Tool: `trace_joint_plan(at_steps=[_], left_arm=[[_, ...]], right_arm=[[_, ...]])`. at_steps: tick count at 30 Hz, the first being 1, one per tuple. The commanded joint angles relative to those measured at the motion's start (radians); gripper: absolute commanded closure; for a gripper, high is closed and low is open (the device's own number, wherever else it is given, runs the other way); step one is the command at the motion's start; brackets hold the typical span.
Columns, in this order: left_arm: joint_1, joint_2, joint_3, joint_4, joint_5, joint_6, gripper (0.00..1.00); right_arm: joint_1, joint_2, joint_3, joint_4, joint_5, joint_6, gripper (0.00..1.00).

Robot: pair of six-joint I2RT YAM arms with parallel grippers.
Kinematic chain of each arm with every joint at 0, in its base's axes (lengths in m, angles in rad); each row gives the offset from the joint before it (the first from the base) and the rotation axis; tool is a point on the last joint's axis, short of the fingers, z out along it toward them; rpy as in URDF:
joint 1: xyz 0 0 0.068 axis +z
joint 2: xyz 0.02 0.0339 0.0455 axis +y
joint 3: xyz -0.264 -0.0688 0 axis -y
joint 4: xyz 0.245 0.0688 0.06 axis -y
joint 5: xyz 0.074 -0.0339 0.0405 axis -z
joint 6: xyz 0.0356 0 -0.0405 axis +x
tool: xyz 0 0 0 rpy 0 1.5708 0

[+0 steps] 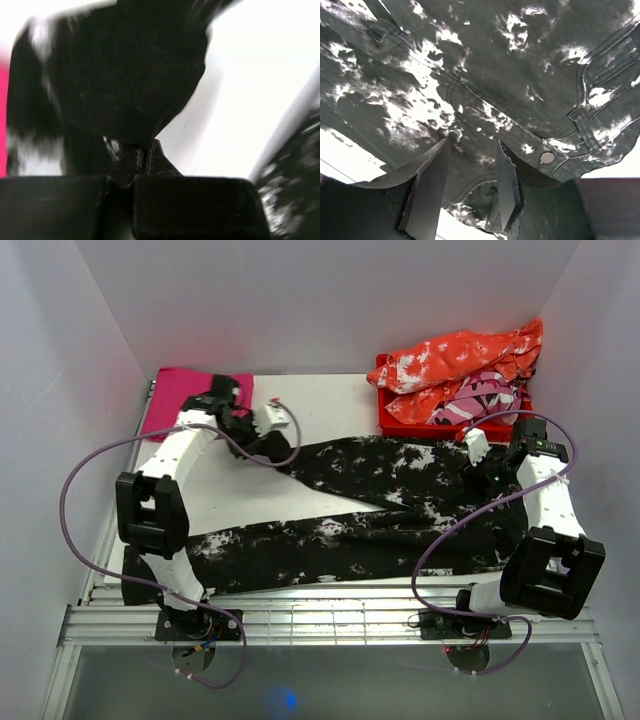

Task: Fold and stack the trousers
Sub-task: Flatten the trousers out

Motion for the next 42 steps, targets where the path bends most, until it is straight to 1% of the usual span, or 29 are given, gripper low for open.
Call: trace_joint_plan(at_steps=[1, 2, 3, 4, 5, 6, 7, 8, 9, 10, 12, 16, 17, 18, 21, 23, 24, 25, 26, 27, 28, 29, 30, 31, 34, 36, 38, 39, 42], left_arm=[[-0.296, -0.076, 0.063, -0.114, 0.056, -0.141, 1.0], [-0.344, -0.053, 0.071, -0.113, 0.041, -0.19, 1.0], [-0.383, -0.023, 0.08, -0.113, 0.042, -0.301, 1.0], [-0.451, 0.009, 0.089, -0.108, 0.047, -0.369, 0.97], [-0.475, 0.081, 0.124, -0.108, 0.1, -0.432, 0.95], [-0.489, 0.112, 0.143, -0.104, 0.152, -0.537, 0.88], [-0.498, 0.152, 0.154, -0.086, 0.206, -0.593, 0.48], [-0.497, 0.16, 0.157, -0.056, 0.282, -0.65, 0.33], [-0.497, 0.165, 0.152, 0.006, 0.301, -0.696, 0.22], [-0.491, 0.162, 0.148, 0.034, 0.318, -0.753, 0.16], [-0.462, 0.131, 0.134, 0.111, 0.338, -0.794, 0.02], [-0.394, 0.025, 0.125, 0.192, 0.395, -0.828, 0.02], [-0.385, -0.001, 0.117, 0.204, 0.375, -0.815, 0.02], [-0.377, -0.059, 0.108, 0.229, 0.308, -0.792, 0.02], [-0.365, -0.125, 0.063, 0.255, 0.19, -0.726, 0.02], [-0.301, -0.165, 0.04, 0.264, 0.183, -0.777, 0.02], [-0.235, -0.174, 0.031, 0.281, 0.197, -0.81, 0.02], [-0.198, -0.189, 0.025, 0.287, 0.23, -0.845, 0.02], [-0.16, -0.197, 0.01, 0.306, 0.249, -0.914, 0.02], [-0.089, -0.208, 0.002, 0.312, 0.28, -0.945, 0.02], [-0.058, -0.217, -0.015, 0.318, 0.29, -0.968, 0.02], [-0.034, -0.226, -0.026, 0.329, 0.294, -0.979, 0.02], [-0.008, -0.239, -0.033, 0.332, 0.274, -1.021, 0.02], [-0.004, -0.251, -0.041, 0.333, 0.236, -1.031, 0.02], [0.0, -0.312, -0.076, 0.361, 0.008, -1.104, 0.02], [0.013, -0.357, -0.11, 0.379, -0.121, -1.129, 0.02], [0.028, -0.392, -0.138, 0.398, -0.145, -1.152, 0.02], [0.036, -0.425, -0.151, 0.412, -0.153, -1.155, 0.02], [0.053, -0.475, -0.198, 0.424, -0.153, -1.161, 0.02]], right_arm=[[0.003, -0.007, 0.034, 0.015, -0.045, 0.044, 0.53], [0.004, 0.004, 0.037, 0.015, -0.045, 0.057, 0.53], [0.003, 0.009, 0.041, 0.014, -0.044, 0.063, 0.53], [0.003, 0.013, 0.046, 0.009, -0.041, 0.069, 0.53], [0.003, 0.016, 0.054, 0.006, -0.038, 0.074, 0.53], [0.001, 0.019, 0.055, 0.003, -0.027, 0.075, 0.53], [0.003, 0.021, 0.057, 0.004, -0.021, 0.077, 0.53], [0.001, 0.022, 0.057, 0.004, -0.016, 0.074, 0.53], [0.001, 0.025, 0.057, 0.003, -0.005, 0.074, 0.53], [0.001, 0.029, 0.057, 0.003, -0.001, 0.074, 0.53], [0.001, 0.035, 0.055, -0.002, 0.007, 0.074, 0.53], [0.003, 0.035, 0.041, -0.002, 0.001, 0.071, 0.53], [0.001, 0.033, 0.038, -0.002, -0.007, 0.072, 0.53], [0.001, 0.033, 0.038, -0.003, -0.027, 0.077, 0.53], [0.018, 0.038, 0.067, -0.011, -0.091, 0.129, 0.53], [0.062, 0.029, 0.078, 0.018, -0.134, 0.233, 0.54], [0.087, 0.018, 0.071, 0.055, -0.152, 0.285, 0.54], [0.12, 0.006, 0.063, 0.099, -0.147, 0.343, 0.54], [0.206, -0.02, 0.055, 0.206, -0.124, 0.462, 0.52], [0.316, -0.03, 0.045, 0.263, -0.101, 0.523, 0.43], [0.369, -0.033, 0.044, 0.312, -0.073, 0.628, 0.38], [0.429, -0.024, 0.049, 0.358, -0.011, 0.673, 0.33], [0.478, -0.011, 0.058, 0.417, 0.016, 0.707, 0.27], [0.572, 0.011, 0.096, 0.432, 0.04, 0.741, 0.19], [0.703, 0.137, 0.182, 0.429, 0.163, 0.905, 0.12], [0.742, 0.237, 0.262, 0.407, 0.214, 1.032, 0.12], [0.82, 0.291, 0.276, 0.431, 0.277, 1.06, 0.11], [0.845, 0.303, 0.288, 0.438, 0.359, 1.063, 0.1], [0.895, 0.331, 0.276, 0.491, 0.37, 1.1, 0.08]])
